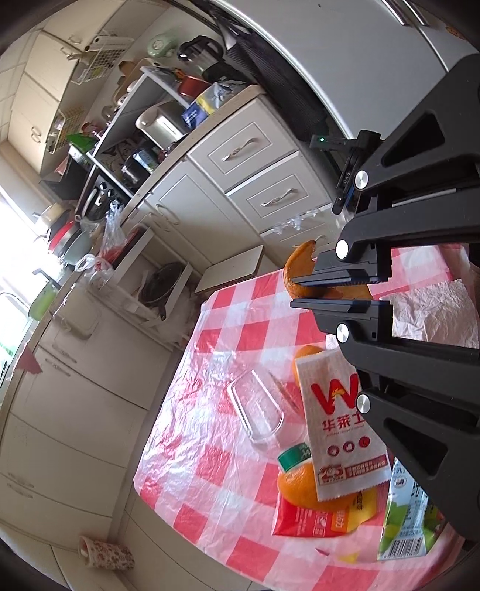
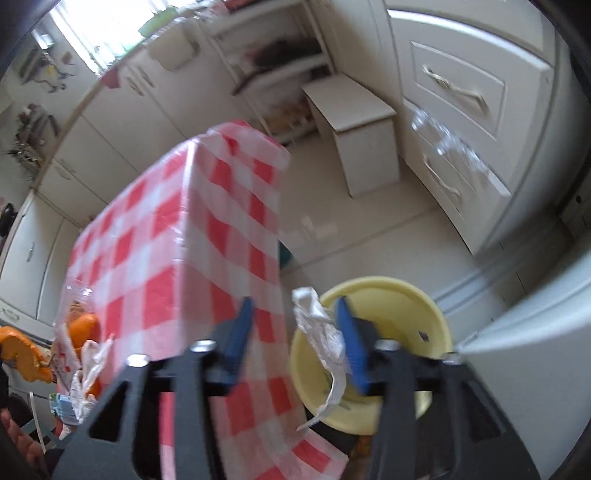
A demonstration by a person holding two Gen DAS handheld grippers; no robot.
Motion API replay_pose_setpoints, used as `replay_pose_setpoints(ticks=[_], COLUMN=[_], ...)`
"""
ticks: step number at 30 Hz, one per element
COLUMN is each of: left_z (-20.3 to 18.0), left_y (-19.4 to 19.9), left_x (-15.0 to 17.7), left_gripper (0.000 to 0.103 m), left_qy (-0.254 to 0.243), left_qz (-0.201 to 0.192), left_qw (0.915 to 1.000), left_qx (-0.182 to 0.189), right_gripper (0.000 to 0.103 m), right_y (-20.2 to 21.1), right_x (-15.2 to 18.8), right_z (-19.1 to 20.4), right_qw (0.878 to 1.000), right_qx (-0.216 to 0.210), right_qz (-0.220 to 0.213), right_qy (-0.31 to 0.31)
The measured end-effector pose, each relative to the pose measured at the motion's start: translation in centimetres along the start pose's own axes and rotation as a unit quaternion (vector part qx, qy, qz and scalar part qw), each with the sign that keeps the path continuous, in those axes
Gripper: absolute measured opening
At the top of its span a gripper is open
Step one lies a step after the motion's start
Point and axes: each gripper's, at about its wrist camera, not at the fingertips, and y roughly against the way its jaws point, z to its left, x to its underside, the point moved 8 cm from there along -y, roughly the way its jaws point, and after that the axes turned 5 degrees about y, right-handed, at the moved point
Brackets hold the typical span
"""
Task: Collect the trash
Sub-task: 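Carry both held pieces to the yellow bin and open both tools over it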
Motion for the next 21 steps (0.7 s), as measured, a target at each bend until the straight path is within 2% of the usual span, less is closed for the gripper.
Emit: replay_pose_setpoints(ticks=[2,5,8,11,12,15,18,21], left_z=[-0.8,-2.4,-4.9,-7.7,-8.8,-11.8,-13.8,-15.4], left_y=[-0.4,-1.1,-2.2,-4.8,-6.1,-10.8,-15.6,-20.0], left_x=[0.4,1.2,2.5,4.3,5.1,7.9,10.8,13.4], left_gripper=[0.006,0.006,0.006,0.006,0.006,0.006,0.006,0.006], left_qy=[-0.009,-0.022,-0.043,-0.054,-0.060,-0.079,-0.089,-0.096], left_qz=[0.005,0.016,0.032,0.058,0.070,0.109,0.145,0.177], left_qw=[0.9999,0.9996,0.9986,0.9968,0.9957,0.9909,0.9853,0.9793], left_qx=[-0.001,0.000,0.004,0.007,0.007,-0.002,-0.012,-0.020], right_gripper=[0.060,0.061,0.067,0.075,0.078,0.079,0.080,0.080], right_y=[0.3,1.7,4.3,8.1,9.5,12.5,13.8,14.1], right_x=[0.3,-0.2,-1.6,-3.6,-4.1,-4.9,-5.3,-5.5], right_z=[-1.1,-1.5,-0.2,1.3,1.6,1.8,1.4,0.5], right_qw=[1.000,0.998,0.996,0.987,0.983,0.972,0.967,0.965], right_qx=[0.010,-0.009,-0.030,-0.055,-0.061,-0.072,-0.078,-0.090], right_qz=[0.002,-0.020,-0.069,-0.142,-0.167,-0.216,-0.235,-0.235], right_qy=[-0.026,-0.056,-0.056,-0.053,-0.051,-0.051,-0.059,-0.072])
